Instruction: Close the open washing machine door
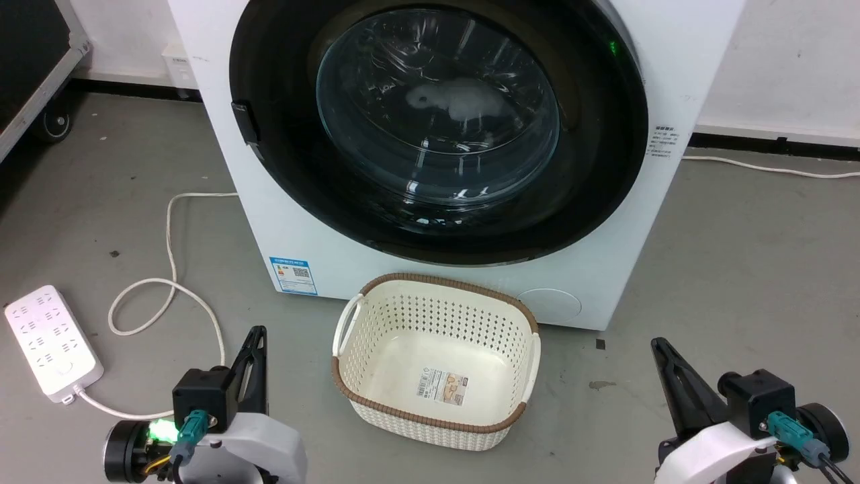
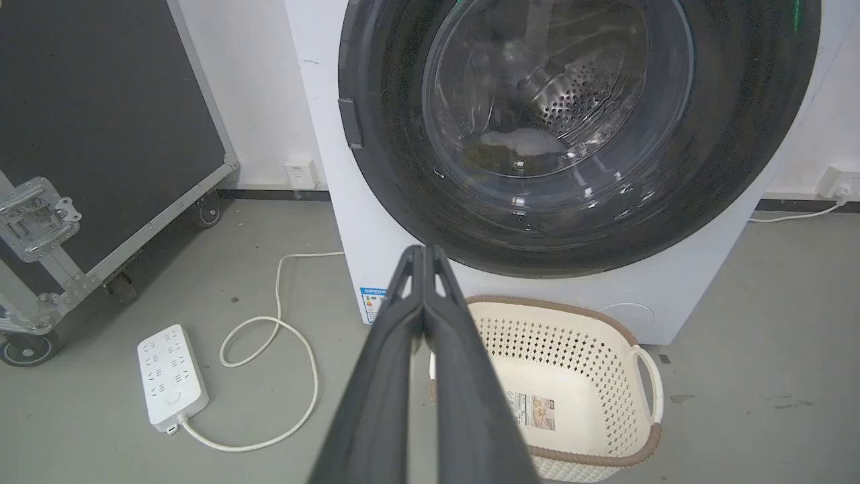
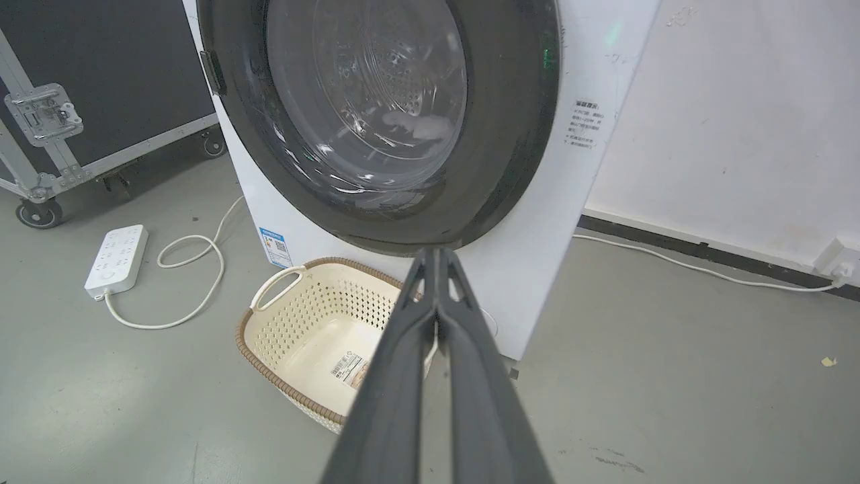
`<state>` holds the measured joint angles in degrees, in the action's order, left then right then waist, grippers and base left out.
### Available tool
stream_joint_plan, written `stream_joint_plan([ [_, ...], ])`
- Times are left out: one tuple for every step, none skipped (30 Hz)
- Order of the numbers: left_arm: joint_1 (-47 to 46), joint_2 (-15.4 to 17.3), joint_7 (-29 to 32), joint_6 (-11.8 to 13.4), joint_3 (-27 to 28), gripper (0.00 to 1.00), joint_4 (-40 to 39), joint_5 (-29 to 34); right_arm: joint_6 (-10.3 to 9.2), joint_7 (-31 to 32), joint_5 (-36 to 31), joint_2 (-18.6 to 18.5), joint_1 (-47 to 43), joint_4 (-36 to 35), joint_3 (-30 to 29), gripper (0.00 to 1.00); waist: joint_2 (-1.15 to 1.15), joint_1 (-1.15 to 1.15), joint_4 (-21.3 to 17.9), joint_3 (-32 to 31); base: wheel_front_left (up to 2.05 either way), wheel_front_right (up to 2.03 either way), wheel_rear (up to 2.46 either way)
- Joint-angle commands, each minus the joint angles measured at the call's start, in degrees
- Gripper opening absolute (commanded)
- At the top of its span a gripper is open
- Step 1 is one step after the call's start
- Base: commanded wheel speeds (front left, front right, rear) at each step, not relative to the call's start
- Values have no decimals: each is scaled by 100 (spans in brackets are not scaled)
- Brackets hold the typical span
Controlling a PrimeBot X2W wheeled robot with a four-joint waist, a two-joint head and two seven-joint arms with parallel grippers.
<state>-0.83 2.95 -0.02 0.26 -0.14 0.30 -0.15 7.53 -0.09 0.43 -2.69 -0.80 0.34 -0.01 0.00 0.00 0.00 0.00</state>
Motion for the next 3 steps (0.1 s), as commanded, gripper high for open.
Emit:
stream_joint_plan([
  [83,-7,2,-26,14,0,-30,15,-4,9,-43,-19,80,-34,1,0,0,0,0,0,0,0,0],
  [83,-7,2,-26,14,0,-30,15,-4,9,-43,-19,80,-34,1,0,0,0,0,0,0,0,0],
  [83,-7,2,-26,14,0,-30,15,-4,9,-43,-19,80,-34,1,0,0,0,0,0,0,0,0],
])
